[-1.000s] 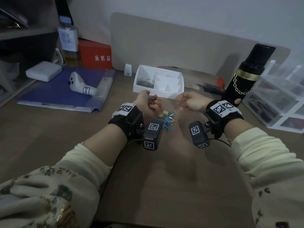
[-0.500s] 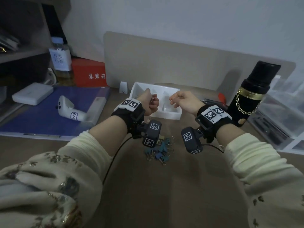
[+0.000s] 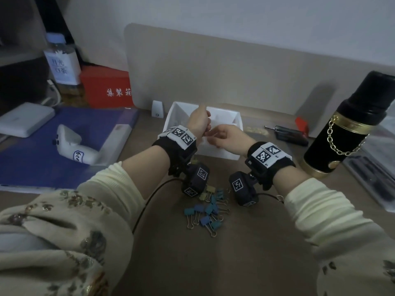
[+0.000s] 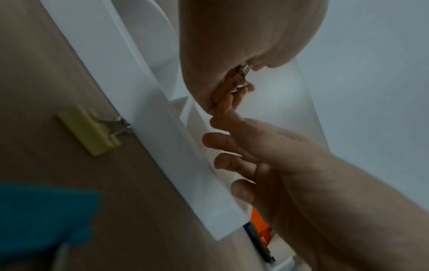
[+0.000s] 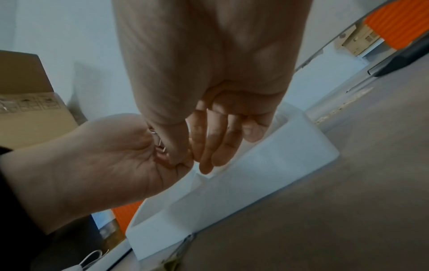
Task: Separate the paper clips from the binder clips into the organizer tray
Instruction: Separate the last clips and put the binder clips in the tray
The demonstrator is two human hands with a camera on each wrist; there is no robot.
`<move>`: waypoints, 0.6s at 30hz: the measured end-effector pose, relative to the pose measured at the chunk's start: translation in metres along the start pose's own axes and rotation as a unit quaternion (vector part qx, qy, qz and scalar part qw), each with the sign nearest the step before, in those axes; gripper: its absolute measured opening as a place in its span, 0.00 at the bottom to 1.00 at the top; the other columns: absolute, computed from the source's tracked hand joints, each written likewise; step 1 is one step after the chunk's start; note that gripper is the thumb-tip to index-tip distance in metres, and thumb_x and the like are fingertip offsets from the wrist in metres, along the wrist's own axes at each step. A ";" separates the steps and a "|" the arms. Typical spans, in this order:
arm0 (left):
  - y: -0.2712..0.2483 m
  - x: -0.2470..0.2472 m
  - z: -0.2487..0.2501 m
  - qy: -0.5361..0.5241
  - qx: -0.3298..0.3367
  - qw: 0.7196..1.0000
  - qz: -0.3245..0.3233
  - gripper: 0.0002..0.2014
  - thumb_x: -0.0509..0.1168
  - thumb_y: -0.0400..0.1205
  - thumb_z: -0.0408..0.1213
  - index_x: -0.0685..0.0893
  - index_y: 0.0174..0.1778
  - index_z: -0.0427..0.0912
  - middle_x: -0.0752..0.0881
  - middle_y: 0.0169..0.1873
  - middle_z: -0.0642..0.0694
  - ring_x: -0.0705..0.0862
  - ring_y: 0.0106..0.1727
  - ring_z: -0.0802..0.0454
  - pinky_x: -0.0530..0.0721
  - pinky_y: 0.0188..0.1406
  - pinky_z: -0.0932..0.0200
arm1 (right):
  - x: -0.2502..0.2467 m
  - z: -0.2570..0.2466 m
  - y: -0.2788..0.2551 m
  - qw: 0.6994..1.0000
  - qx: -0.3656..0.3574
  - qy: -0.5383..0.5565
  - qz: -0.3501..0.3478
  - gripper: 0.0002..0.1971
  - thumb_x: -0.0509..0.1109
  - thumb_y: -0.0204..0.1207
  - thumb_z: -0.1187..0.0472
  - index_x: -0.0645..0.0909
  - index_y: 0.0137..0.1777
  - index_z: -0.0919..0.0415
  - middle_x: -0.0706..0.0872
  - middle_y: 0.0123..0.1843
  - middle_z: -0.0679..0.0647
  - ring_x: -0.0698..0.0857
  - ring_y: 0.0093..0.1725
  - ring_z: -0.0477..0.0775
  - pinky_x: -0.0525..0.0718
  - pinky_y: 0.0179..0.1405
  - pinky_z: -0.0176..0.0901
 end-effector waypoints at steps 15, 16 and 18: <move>-0.007 0.004 -0.016 0.055 0.005 0.995 -0.078 0.16 0.50 0.80 0.20 0.77 0.39 0.43 0.78 0.32 0.44 0.75 0.30 0.49 0.71 0.27 0.62 | -0.002 0.005 0.007 0.998 0.018 -0.044 0.044 0.17 0.73 0.73 0.63 0.81 0.61 0.65 0.89 0.45 0.57 0.85 0.43 0.49 0.80 0.39 0.28; -0.010 0.005 -0.015 0.058 0.002 0.995 -0.082 0.15 0.51 0.79 0.20 0.78 0.39 0.43 0.80 0.31 0.44 0.75 0.29 0.49 0.71 0.27 0.62 | -0.002 0.005 0.007 0.997 0.016 -0.053 0.047 0.15 0.72 0.73 0.65 0.82 0.60 0.65 0.89 0.44 0.58 0.84 0.40 0.48 0.78 0.33 0.25; -0.013 0.004 -0.012 0.061 -0.006 0.994 -0.085 0.12 0.55 0.79 0.23 0.80 0.39 0.42 0.82 0.31 0.43 0.77 0.29 0.49 0.73 0.27 0.63 | -0.004 0.005 0.006 0.996 0.014 -0.072 0.050 0.13 0.70 0.73 0.67 0.83 0.57 0.65 0.88 0.43 0.59 0.82 0.38 0.49 0.76 0.29 0.29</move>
Point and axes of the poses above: each hand's wrist, its own y-axis towards the middle knuckle, its own x-axis out of the palm, z = x × y, the point moved 4 cm from there along y, towards the middle knuckle
